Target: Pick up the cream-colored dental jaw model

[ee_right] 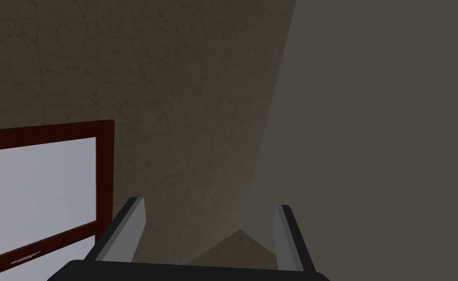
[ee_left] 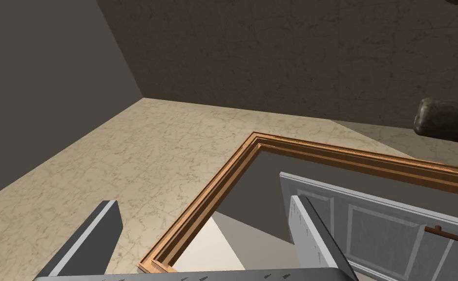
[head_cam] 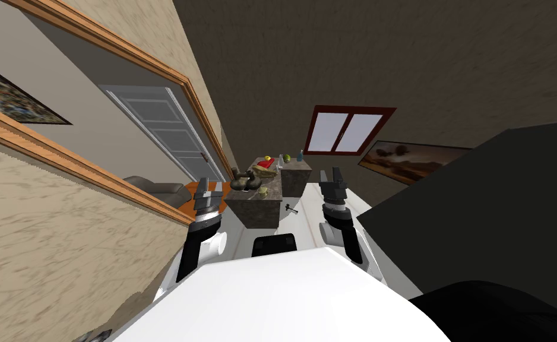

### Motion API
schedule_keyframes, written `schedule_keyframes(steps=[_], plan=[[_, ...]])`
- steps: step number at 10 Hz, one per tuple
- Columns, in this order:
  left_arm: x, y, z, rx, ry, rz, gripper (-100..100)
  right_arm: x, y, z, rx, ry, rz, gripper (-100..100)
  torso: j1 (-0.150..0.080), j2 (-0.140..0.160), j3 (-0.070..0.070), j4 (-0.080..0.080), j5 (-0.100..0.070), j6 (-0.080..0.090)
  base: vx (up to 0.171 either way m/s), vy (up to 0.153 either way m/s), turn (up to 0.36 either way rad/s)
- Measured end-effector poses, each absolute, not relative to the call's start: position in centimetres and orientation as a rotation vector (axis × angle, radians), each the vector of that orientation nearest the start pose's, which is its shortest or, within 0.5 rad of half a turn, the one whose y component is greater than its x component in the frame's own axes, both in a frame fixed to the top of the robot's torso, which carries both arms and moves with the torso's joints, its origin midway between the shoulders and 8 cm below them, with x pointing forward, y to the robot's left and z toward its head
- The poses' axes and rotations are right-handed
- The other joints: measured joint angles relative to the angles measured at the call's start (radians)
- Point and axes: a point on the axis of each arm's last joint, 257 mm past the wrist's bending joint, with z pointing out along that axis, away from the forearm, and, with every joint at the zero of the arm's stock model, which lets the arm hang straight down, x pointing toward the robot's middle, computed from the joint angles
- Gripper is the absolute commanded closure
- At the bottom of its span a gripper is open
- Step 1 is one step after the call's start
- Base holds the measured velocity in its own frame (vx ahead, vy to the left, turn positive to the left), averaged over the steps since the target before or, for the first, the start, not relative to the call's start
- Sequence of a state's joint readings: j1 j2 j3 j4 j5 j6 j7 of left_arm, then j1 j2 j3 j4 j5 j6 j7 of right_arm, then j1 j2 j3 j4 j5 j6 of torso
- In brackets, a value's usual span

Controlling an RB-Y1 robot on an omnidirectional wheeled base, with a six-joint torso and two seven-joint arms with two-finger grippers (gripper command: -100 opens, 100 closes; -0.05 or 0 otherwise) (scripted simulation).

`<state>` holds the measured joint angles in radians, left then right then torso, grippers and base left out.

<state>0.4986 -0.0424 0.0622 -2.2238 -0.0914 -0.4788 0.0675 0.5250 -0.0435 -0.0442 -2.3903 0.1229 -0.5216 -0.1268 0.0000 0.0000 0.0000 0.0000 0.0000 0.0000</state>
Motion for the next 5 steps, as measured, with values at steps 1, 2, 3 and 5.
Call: schedule_keyframes(steps=[1,2,3,5], plan=[[35.8,29.5,-0.7,-0.705,0.683,-1.229,-100,31.7,-26.6,6.7,0.501,0.622,1.317,0,0.001,0.001,0.000,0.000,0.000,0.000,-0.034,0.031,-0.026],[36.1,29.2,-0.9,-0.692,0.713,-1.230,-100,31.7,-26.6,6.7,0.501,0.622,1.317,0,0.002,0.002,0.001,0.000,0.000,0.000,-0.043,0.041,-0.026],[36.7,28.8,-1.1,-0.684,0.745,-1.232,-100,31.7,-26.6,6.7,0.501,0.622,1.317,0,0.003,0.002,0.001,0.001,0.001,0.000,-0.048,0.052,-0.026],[38.0,28.0,-1.7,-0.681,0.809,-1.232,-100,31.7,-26.6,6.7,0.501,0.622,1.317,0,0.004,0.004,0.002,0.001,0.001,0.000,-0.063,0.062,-0.046]])
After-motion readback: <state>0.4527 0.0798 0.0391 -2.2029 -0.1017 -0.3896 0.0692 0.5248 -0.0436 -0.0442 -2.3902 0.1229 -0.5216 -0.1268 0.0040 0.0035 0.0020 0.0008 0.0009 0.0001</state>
